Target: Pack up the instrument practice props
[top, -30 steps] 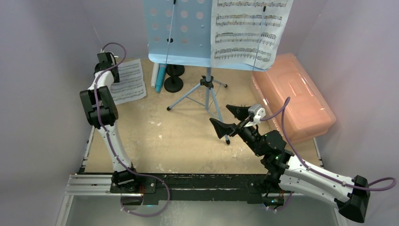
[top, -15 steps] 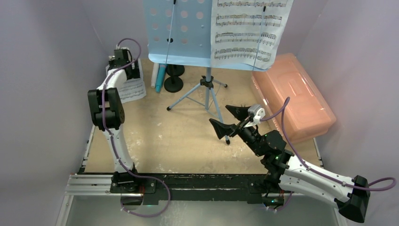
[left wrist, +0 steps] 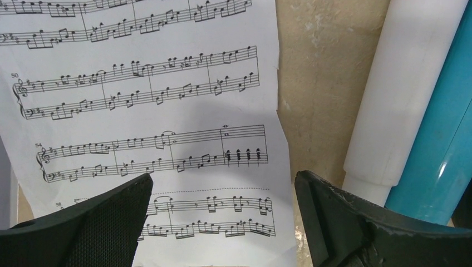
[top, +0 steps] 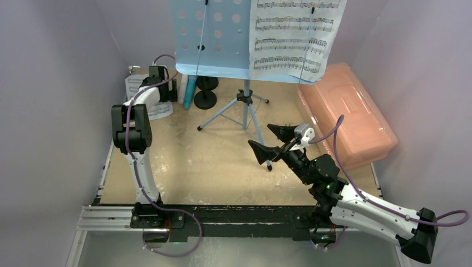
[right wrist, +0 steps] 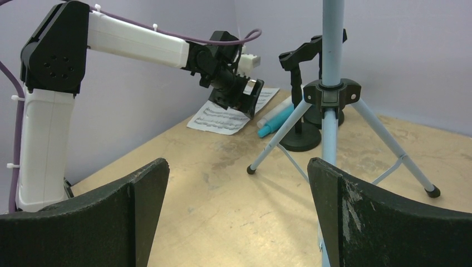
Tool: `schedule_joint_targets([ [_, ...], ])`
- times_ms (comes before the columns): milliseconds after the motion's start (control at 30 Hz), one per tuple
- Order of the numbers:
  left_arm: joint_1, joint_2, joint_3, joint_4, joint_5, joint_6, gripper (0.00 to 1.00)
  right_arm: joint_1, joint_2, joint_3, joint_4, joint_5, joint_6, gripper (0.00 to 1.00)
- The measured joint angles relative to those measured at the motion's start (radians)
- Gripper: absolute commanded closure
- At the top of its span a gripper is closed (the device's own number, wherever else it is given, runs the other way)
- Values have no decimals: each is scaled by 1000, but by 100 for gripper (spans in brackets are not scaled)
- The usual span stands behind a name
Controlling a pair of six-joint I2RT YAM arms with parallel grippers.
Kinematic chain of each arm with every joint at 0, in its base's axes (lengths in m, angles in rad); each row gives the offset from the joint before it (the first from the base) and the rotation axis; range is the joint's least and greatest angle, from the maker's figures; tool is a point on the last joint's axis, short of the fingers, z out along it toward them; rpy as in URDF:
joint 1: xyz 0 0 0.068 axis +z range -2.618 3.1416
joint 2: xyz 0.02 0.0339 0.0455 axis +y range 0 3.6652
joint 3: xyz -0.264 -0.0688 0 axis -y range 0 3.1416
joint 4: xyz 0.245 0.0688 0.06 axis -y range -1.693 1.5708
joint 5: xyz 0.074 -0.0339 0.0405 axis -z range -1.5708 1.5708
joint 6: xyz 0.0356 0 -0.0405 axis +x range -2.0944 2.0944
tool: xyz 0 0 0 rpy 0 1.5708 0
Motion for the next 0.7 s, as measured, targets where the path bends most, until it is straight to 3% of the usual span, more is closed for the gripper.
schedule_joint_targets([
  [700,-22,-32,-99,10,-167,39,1,0,-38,0,-1,-2,0,2],
])
